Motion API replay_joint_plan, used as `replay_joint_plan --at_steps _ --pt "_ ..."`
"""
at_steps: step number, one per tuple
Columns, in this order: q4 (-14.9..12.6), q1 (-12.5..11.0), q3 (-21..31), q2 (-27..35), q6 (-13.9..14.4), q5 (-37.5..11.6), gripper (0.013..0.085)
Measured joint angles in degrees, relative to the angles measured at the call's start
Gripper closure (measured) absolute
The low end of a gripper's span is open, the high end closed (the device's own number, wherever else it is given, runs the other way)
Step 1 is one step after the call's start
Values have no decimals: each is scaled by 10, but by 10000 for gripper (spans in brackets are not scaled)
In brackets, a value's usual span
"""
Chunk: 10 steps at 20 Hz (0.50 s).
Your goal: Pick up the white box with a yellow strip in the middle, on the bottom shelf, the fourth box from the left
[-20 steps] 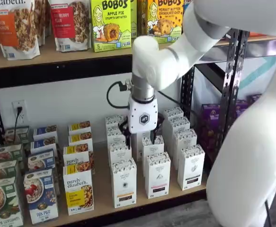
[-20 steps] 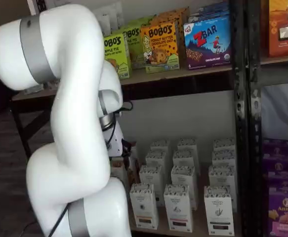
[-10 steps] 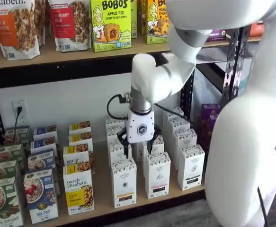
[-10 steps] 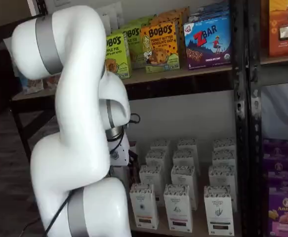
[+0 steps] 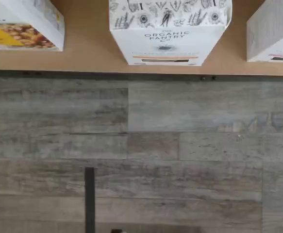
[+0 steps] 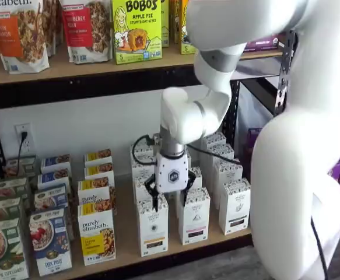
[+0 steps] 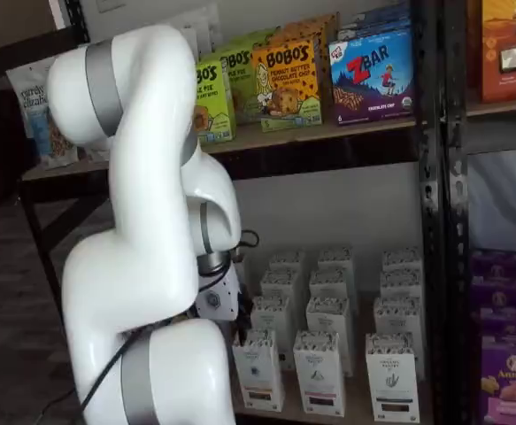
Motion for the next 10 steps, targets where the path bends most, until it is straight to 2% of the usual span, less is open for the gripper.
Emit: replay_joint_plan --at_steps 6,10 --pt "-33 -7 -24 59 22 -34 130" --pt "-41 -4 -52 98 31 -48 130"
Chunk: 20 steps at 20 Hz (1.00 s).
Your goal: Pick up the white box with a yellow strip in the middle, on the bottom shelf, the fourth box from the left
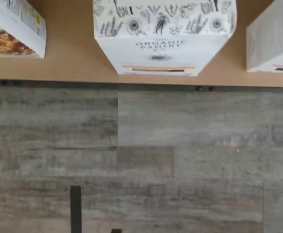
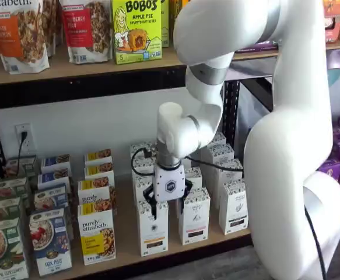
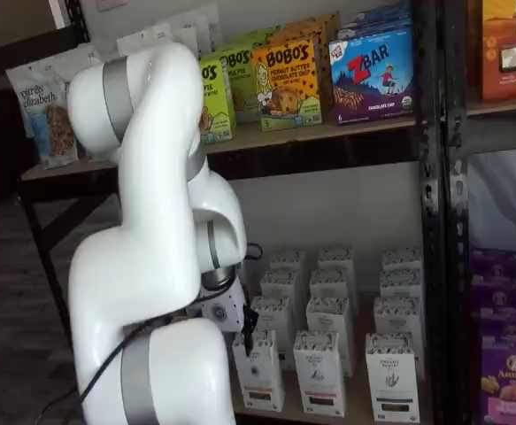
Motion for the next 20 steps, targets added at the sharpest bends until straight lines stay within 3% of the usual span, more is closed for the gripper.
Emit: replay_joint_plan --at_steps 6,16,20 --pt "1 6 -54 60 5 -20 130" --pt "-36 -1 -142 130 32 -14 130" --pt "-22 -4 -170 153 16 -15 130"
